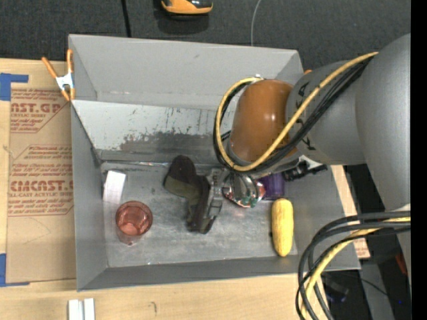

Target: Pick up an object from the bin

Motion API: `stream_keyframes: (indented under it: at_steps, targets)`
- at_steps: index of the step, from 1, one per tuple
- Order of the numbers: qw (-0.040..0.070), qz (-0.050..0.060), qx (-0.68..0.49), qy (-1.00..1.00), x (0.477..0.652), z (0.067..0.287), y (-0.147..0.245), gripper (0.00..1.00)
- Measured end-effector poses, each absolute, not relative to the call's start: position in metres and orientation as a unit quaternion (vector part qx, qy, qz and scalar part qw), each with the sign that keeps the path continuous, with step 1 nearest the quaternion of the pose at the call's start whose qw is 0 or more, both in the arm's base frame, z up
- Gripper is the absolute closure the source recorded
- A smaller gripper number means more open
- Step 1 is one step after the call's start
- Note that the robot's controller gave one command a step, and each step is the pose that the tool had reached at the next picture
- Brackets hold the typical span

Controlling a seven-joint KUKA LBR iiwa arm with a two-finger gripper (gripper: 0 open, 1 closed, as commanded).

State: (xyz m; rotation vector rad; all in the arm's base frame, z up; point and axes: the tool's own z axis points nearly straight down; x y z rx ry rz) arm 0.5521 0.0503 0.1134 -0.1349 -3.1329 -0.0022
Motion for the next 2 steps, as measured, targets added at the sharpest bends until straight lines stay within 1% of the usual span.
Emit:
stream_keyframes:
  at_steps: [1,2]
  targets:
    - [-0.006,0.000,-0.025,-1.000,0.567,0.128,0.043,1.00]
    - [0.002,0.000,-0.018,-1.000,0.572,0.171,0.046,1.00]
